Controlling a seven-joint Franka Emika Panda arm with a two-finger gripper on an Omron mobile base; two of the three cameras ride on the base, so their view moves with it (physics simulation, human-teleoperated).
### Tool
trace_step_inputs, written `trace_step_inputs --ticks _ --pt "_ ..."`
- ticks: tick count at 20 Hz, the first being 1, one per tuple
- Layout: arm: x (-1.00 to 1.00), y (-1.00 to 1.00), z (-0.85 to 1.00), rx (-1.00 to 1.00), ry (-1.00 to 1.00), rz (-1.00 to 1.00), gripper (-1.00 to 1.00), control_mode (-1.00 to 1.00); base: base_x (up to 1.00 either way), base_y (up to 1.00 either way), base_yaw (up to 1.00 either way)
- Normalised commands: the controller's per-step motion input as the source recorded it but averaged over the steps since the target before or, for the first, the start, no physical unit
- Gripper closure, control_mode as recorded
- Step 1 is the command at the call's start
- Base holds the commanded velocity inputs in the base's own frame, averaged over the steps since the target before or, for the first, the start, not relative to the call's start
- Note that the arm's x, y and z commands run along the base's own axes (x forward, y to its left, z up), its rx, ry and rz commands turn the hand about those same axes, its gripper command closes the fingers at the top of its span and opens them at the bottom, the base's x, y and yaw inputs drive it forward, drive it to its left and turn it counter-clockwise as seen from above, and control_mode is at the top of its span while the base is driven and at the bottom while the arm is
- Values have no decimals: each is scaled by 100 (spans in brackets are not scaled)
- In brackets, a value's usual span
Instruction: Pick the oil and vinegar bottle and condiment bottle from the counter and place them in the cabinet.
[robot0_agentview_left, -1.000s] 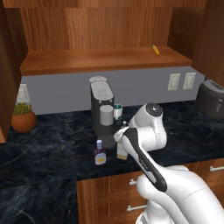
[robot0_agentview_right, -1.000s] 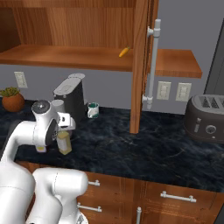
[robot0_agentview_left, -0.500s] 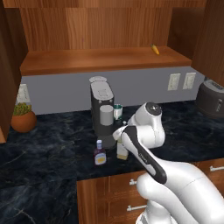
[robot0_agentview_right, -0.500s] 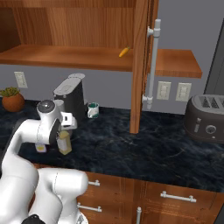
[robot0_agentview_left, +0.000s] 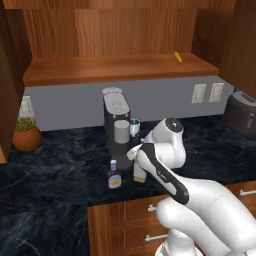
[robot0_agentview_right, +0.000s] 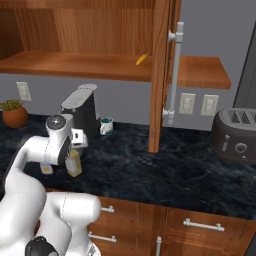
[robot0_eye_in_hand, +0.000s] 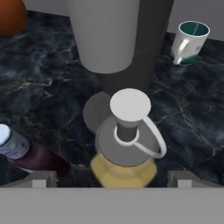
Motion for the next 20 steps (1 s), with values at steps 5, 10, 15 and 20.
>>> trace_step_inputs --ticks 5,10,15,20 --pt "27 0 -17 0 0 2 -100 -100 0 0 0" --pt "26 0 -16 0 0 2 -100 -100 0 0 0" --pt "23 5 -12 0 0 2 100 -100 0 0 0" --pt "22 8 -14 1 0 3 100 -100 0 0 0"
